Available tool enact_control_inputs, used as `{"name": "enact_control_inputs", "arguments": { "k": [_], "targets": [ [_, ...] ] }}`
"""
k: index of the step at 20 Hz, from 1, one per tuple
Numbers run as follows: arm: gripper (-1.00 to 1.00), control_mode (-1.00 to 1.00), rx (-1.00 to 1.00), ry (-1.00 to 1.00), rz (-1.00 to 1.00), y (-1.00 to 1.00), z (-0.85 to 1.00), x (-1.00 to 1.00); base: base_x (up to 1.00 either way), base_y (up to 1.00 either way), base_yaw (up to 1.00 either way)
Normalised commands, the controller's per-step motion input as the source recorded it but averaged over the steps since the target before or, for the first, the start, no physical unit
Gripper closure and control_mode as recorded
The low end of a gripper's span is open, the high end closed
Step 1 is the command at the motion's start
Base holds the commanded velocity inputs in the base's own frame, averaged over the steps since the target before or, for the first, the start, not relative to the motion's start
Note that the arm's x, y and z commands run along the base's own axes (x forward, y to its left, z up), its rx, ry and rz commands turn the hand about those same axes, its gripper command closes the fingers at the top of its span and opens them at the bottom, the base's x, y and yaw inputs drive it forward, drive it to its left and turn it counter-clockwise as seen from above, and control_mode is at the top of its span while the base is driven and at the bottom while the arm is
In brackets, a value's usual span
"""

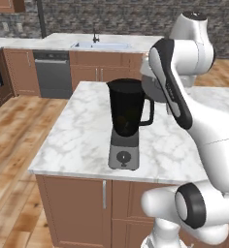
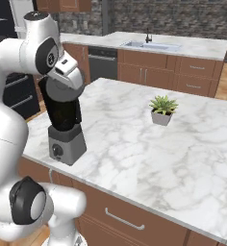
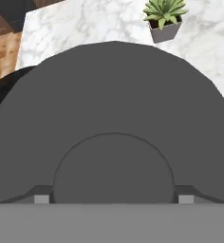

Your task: Grab the lemon and lime from the fridge, place them in the blender, close the lid, and turn on the blender to create a marinade.

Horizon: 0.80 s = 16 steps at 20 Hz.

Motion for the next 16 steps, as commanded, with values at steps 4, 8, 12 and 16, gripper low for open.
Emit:
{"name": "enact_control_inputs", "arguments": {
  "k": [4, 8, 12, 16],
  "targets": [
    [1.00, -1.00, 0.19, 0.00, -0.11, 0.20, 0.14, 0.00, 0.00, 0.00, 0.00],
    [1.00, -1.00, 0.21, -0.15, -0.18, 0.21, 0.00, 0.00, 0.00, 0.00, 0.00],
    [1.00, -1.00, 0.24, -0.25, -0.18, 0.13, -0.08, 0.00, 0.00, 0.00, 0.00],
    [1.00, -1.00, 0.26, -0.23, -0.19, 0.16, -0.06, 0.00, 0.00, 0.00, 0.00]
  ]
}}
